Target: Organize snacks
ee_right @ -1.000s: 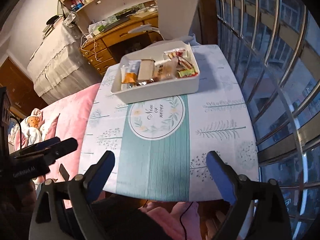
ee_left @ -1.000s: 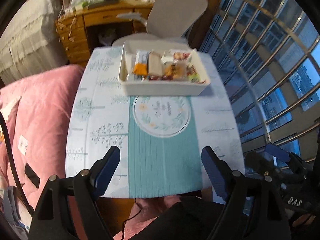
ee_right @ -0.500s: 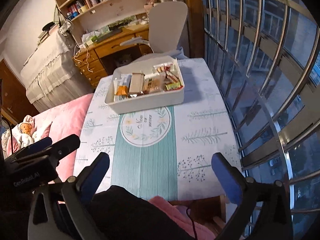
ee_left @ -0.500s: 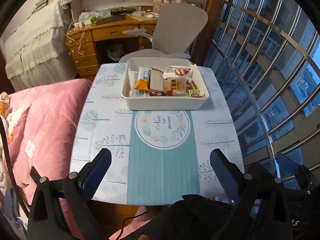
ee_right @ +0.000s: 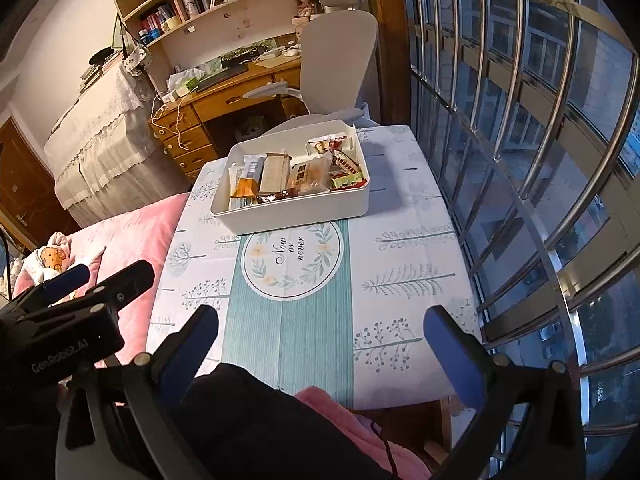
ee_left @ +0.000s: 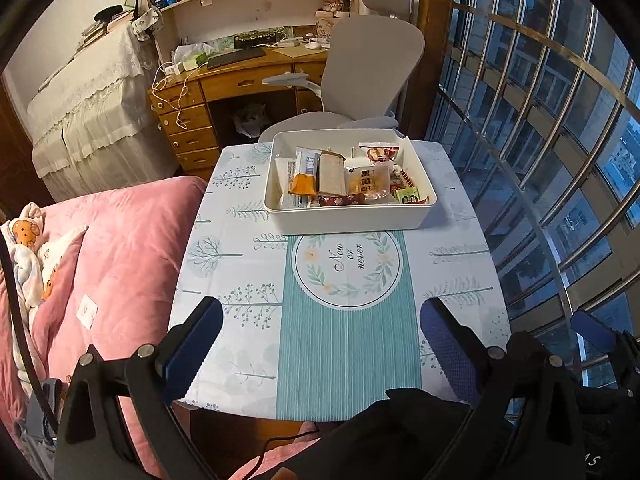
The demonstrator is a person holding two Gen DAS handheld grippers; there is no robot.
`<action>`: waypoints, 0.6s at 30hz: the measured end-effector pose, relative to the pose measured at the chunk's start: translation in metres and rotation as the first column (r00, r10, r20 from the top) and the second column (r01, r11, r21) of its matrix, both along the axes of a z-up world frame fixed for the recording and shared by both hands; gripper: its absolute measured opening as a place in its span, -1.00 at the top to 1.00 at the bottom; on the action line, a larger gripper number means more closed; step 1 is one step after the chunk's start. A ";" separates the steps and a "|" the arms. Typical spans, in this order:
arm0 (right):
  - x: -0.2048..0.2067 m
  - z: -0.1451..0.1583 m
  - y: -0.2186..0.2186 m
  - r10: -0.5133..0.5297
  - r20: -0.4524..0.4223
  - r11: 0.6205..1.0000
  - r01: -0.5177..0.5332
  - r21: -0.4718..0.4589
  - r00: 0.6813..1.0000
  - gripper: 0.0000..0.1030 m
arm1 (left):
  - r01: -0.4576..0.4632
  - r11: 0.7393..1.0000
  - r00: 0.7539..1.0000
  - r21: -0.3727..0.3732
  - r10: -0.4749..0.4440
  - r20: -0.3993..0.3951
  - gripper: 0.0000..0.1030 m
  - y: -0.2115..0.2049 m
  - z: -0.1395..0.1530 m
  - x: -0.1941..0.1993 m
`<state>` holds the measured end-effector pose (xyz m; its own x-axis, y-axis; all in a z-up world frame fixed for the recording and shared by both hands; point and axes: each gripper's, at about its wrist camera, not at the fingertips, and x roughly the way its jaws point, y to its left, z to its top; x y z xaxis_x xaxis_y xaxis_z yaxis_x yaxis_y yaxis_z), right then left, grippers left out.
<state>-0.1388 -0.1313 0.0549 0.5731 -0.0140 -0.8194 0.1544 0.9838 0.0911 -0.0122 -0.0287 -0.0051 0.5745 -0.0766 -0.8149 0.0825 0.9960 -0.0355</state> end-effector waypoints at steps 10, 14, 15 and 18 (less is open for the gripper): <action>0.000 -0.001 -0.001 -0.007 -0.012 1.000 0.007 0.002 1.000 -1.00 | 0.001 1.000 1.000 0.020 -0.001 -0.015 -0.92 0.003 -0.006 -0.001; 0.000 -0.004 0.000 -0.010 -0.017 1.000 0.010 0.002 1.000 -1.00 | 0.001 1.000 1.000 0.021 -0.001 -0.021 -0.92 0.005 -0.008 -0.001; 0.001 -0.005 0.000 -0.010 -0.018 1.000 0.010 0.002 1.000 -1.00 | 0.001 1.000 1.000 0.021 0.000 -0.022 -0.92 0.006 -0.008 -0.001; 0.002 -0.006 0.003 -0.008 -0.020 1.000 0.008 0.001 1.000 -1.00 | -0.001 1.000 1.000 0.021 0.002 -0.023 -0.92 0.008 -0.009 0.001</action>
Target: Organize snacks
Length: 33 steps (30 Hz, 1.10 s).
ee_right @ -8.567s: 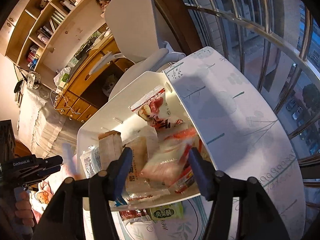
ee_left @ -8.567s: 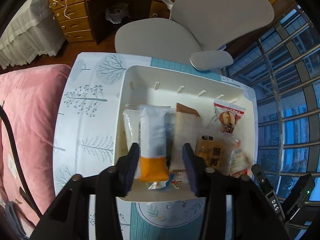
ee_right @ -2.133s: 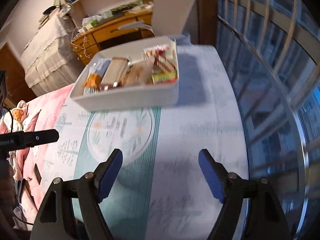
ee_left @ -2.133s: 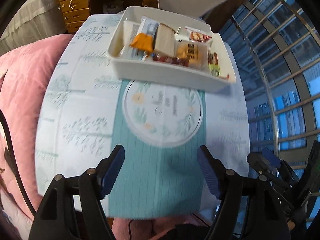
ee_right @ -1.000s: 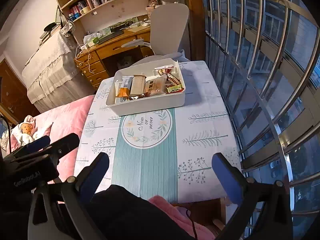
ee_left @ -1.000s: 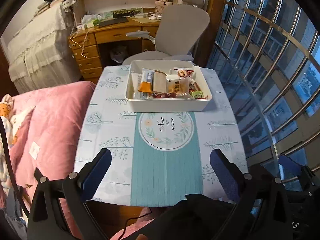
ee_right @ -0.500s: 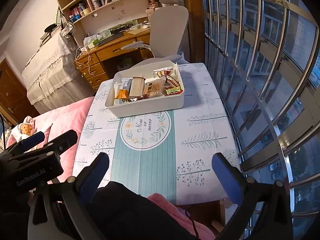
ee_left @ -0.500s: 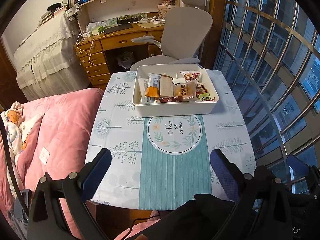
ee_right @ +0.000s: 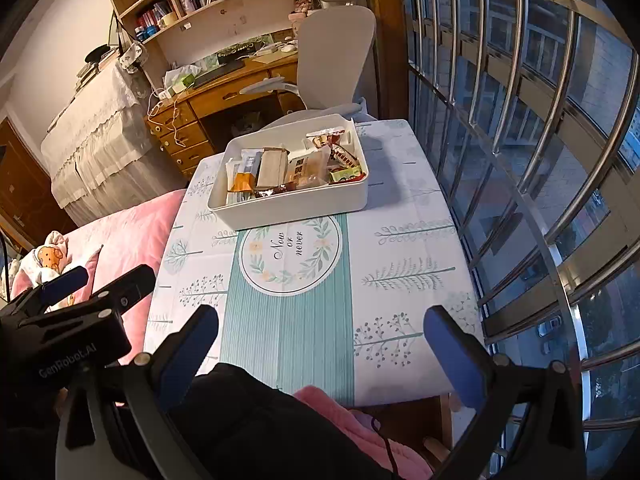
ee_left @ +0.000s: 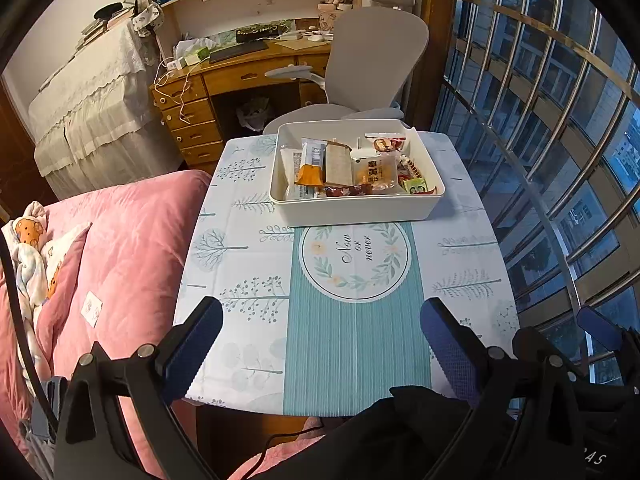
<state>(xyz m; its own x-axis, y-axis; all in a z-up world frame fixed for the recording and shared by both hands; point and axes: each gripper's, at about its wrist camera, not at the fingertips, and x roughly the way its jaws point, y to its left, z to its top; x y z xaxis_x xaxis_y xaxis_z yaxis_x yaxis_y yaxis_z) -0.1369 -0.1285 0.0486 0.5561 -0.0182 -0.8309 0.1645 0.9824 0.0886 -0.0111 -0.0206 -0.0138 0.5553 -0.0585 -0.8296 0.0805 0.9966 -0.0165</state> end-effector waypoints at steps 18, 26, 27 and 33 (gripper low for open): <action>0.008 -0.005 0.001 -0.026 -0.031 1.000 0.026 -0.001 0.999 -1.00 | 0.024 1.000 1.000 0.016 -0.024 -0.015 -0.92 0.000 -0.005 0.011; 0.012 -0.008 0.002 -0.029 -0.044 1.000 0.029 0.000 0.999 -1.00 | 0.026 0.999 0.999 0.019 -0.026 -0.023 -0.92 0.000 -0.006 0.013; 0.012 -0.008 0.002 -0.029 -0.046 1.000 0.029 0.001 0.999 -1.00 | 0.027 0.999 0.999 0.019 -0.026 -0.025 -0.92 0.000 -0.006 0.014; 0.016 -0.009 0.002 -0.023 -0.054 1.000 0.023 0.001 0.998 -1.00 | 0.026 0.999 0.999 0.023 -0.025 -0.031 -0.92 0.002 -0.008 0.016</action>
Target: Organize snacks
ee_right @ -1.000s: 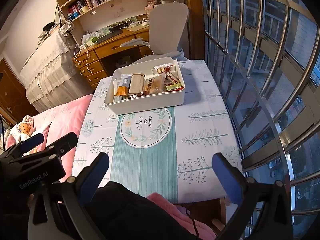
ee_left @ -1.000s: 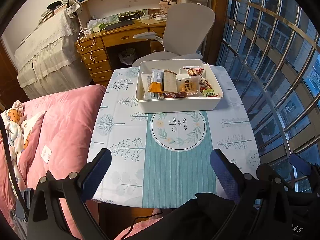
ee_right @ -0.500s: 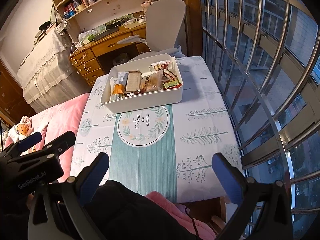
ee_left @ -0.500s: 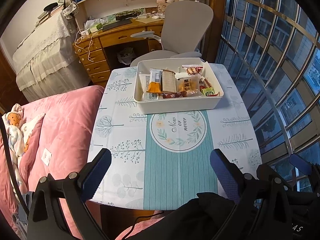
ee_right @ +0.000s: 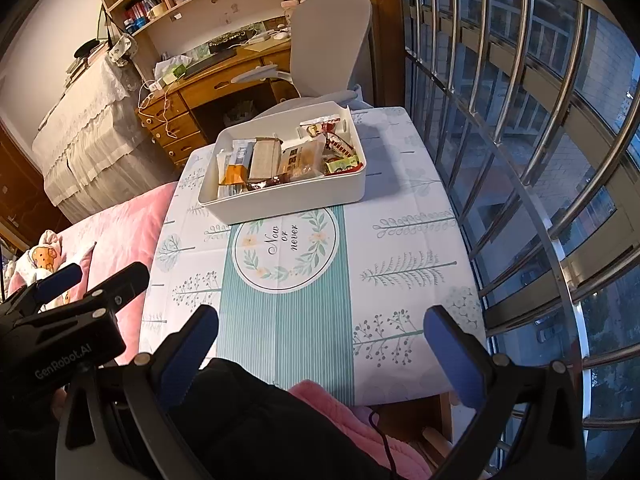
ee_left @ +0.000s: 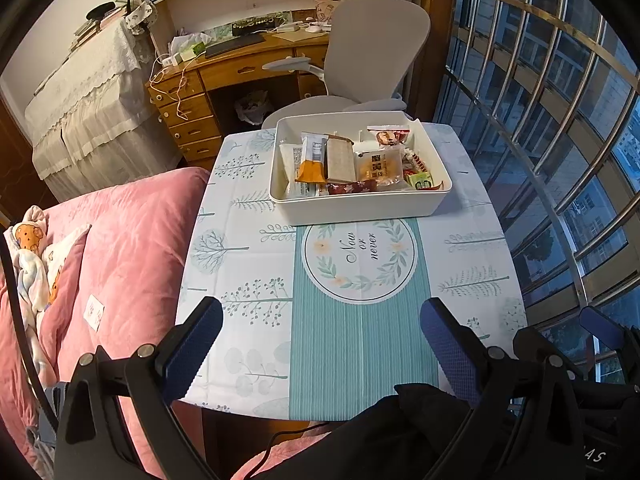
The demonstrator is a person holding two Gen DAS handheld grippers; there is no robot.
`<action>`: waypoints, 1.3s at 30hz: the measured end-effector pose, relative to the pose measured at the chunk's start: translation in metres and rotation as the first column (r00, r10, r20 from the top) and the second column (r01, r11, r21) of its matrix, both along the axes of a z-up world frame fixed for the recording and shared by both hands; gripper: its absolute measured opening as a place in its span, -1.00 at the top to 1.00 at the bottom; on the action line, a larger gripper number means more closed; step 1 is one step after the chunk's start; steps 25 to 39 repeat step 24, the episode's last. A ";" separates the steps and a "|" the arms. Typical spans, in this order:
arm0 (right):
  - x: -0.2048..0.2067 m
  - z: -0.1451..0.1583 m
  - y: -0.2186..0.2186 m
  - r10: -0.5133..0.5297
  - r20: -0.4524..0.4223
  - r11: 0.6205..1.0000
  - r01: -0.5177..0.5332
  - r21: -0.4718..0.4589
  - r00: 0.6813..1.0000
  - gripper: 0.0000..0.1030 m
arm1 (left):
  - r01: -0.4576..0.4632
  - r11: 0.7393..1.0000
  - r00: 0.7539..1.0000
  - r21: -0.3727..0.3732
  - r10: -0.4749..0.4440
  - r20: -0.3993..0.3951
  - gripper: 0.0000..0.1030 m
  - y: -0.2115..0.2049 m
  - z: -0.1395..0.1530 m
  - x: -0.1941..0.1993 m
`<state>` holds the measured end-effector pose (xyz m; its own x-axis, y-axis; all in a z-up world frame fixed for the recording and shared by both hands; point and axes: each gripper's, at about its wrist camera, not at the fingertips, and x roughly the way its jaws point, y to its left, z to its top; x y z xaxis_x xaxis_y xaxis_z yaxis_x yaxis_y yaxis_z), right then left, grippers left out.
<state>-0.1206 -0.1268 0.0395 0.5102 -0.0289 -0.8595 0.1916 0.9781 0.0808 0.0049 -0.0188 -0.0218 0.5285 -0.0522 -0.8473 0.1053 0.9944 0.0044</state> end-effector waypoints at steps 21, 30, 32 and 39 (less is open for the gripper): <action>0.009 -0.005 -0.004 -0.009 -0.012 1.000 0.009 0.001 1.000 -1.00 | 0.004 1.000 1.000 0.005 -0.003 -0.006 -0.92 -0.001 -0.001 0.006; 0.009 -0.005 -0.006 -0.010 -0.014 1.000 0.010 0.001 1.000 -1.00 | 0.003 1.000 1.000 0.005 -0.003 -0.006 -0.92 -0.001 -0.001 0.006; 0.009 -0.005 -0.006 -0.010 -0.014 1.000 0.010 0.001 1.000 -1.00 | 0.003 1.000 1.000 0.005 -0.003 -0.006 -0.92 -0.001 -0.001 0.006; 0.009 -0.005 -0.006 -0.010 -0.014 1.000 0.010 0.001 1.000 -1.00 | 0.003 1.000 1.000 0.005 -0.003 -0.006 -0.92 -0.001 -0.001 0.006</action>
